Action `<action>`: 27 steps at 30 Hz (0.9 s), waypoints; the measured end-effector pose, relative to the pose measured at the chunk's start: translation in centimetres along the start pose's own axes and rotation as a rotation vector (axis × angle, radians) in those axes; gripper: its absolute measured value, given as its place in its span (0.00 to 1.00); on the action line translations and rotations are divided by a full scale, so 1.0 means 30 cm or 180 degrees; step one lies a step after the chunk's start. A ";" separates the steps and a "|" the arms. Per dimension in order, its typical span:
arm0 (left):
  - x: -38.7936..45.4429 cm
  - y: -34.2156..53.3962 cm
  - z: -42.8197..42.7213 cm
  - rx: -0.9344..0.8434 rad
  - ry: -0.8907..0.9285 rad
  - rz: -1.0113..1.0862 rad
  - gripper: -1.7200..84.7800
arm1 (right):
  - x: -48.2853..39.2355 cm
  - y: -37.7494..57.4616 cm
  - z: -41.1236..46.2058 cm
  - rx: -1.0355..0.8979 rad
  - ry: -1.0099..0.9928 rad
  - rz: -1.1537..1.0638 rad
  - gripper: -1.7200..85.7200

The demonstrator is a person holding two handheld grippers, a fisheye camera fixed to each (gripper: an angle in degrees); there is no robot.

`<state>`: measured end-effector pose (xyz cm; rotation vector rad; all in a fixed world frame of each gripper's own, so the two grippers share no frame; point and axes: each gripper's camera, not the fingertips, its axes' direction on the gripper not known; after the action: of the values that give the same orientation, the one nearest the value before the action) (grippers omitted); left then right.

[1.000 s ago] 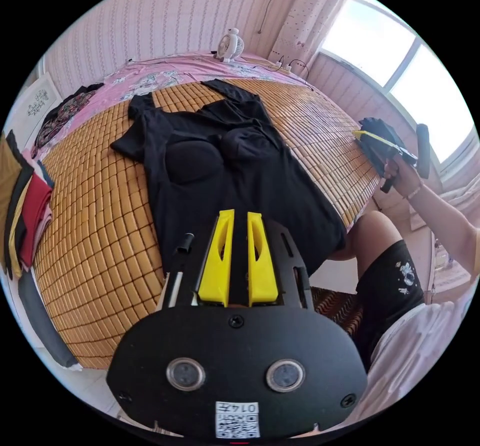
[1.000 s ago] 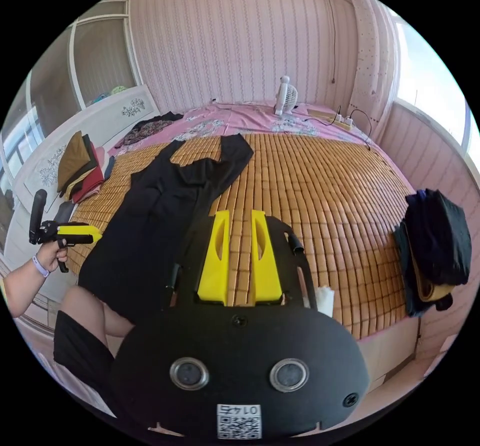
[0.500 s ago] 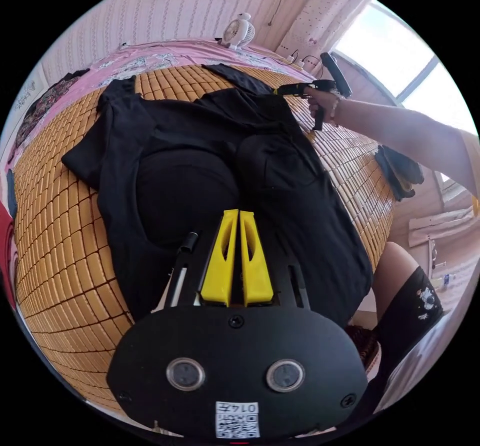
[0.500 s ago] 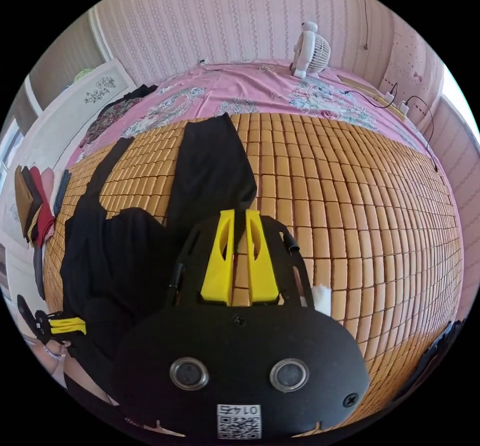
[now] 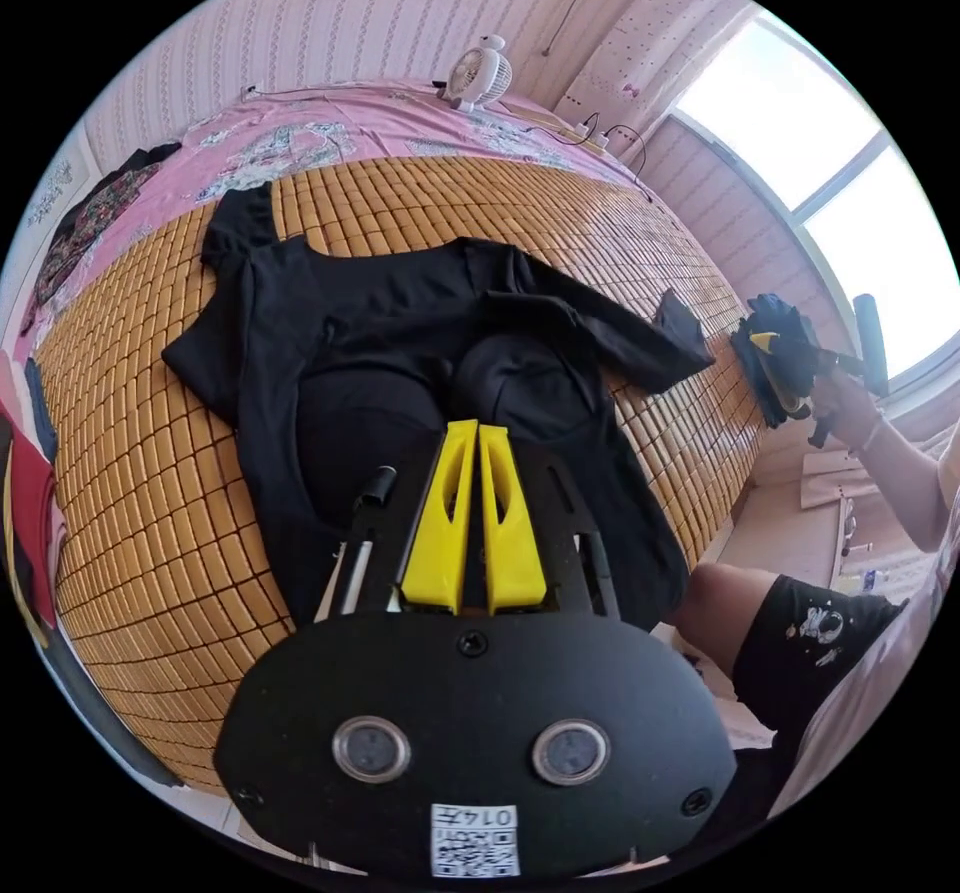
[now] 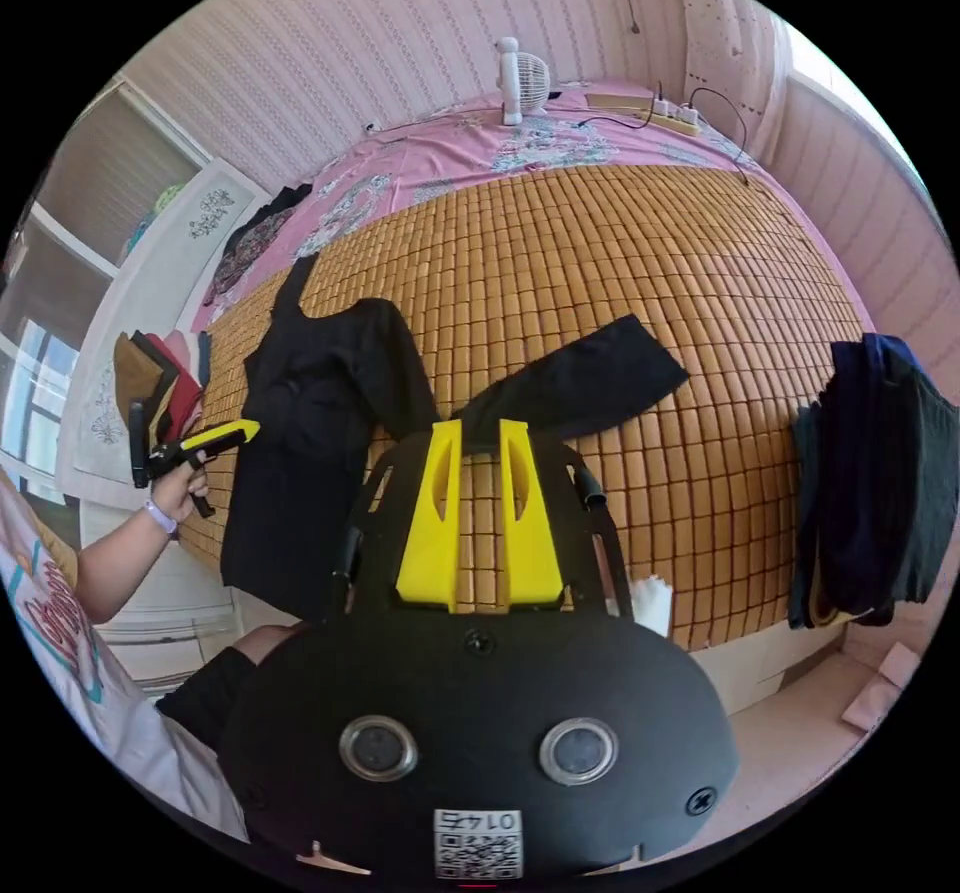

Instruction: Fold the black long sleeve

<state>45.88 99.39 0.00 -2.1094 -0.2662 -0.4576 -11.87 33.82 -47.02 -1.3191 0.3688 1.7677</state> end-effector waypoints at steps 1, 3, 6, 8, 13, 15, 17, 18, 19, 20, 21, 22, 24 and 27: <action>0.017 -0.038 0.012 0.0011 0.0013 0.0022 0.01 | 0.055 0.013 -0.006 -0.0006 0.0210 0.0135 0.09; 0.046 -0.107 0.052 0.0023 0.0041 0.0067 0.02 | 0.132 0.020 0.004 -0.0024 0.0371 0.0237 0.10; 0.105 -0.254 0.162 0.0016 0.0065 0.0182 0.05 | 0.255 0.017 0.051 -0.0032 0.0596 0.0509 0.13; 0.153 -0.390 0.265 0.0054 0.0098 0.0278 0.07 | 0.334 0.005 0.091 0.0031 0.0790 0.0744 0.15; 0.203 -0.640 0.510 -0.0061 0.0093 0.0284 0.09 | 0.422 -0.009 0.179 -0.0023 0.0718 0.1044 0.12; 0.203 -0.705 0.605 -0.0148 0.0042 0.0242 0.09 | 0.423 0.001 0.176 0.0002 0.0917 0.1008 0.09; 0.193 -0.754 0.751 -0.0463 -0.0155 0.0175 0.09 | 0.437 0.014 0.154 -0.0019 0.0760 0.0918 0.04; 0.193 -0.760 0.785 -0.0553 -0.0172 0.0186 0.09 | 0.448 0.019 0.144 -0.0029 0.0688 0.0966 0.03; 0.201 -0.762 0.802 -0.0476 -0.0215 0.0253 0.09 | 0.475 0.030 0.115 -0.0050 0.0556 0.1080 0.03; 0.210 -0.763 0.819 -0.0473 -0.0244 0.0300 0.08 | 0.499 0.047 0.062 0.0031 0.0370 0.1204 0.03; 0.215 -0.762 0.827 -0.0467 -0.0258 0.0322 0.08 | 0.511 0.058 0.029 0.0086 0.0257 0.1298 0.03; 0.224 -0.758 0.841 -0.0451 -0.0268 0.0370 0.08 | 0.539 0.078 -0.044 0.0142 -0.0011 0.1553 0.03; 0.229 -0.758 0.864 -0.0448 -0.0243 0.0391 0.08 | 0.581 0.107 -0.165 0.0279 -0.0575 0.1936 0.03; 0.223 -0.776 0.904 -0.0489 -0.0187 0.0358 0.08 | 0.619 0.108 -0.351 0.0656 -0.0592 0.2086 0.04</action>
<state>49.52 134.89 6.96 -2.2772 -0.1488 -0.3596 -8.85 33.48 -68.39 -0.9285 0.9293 2.2882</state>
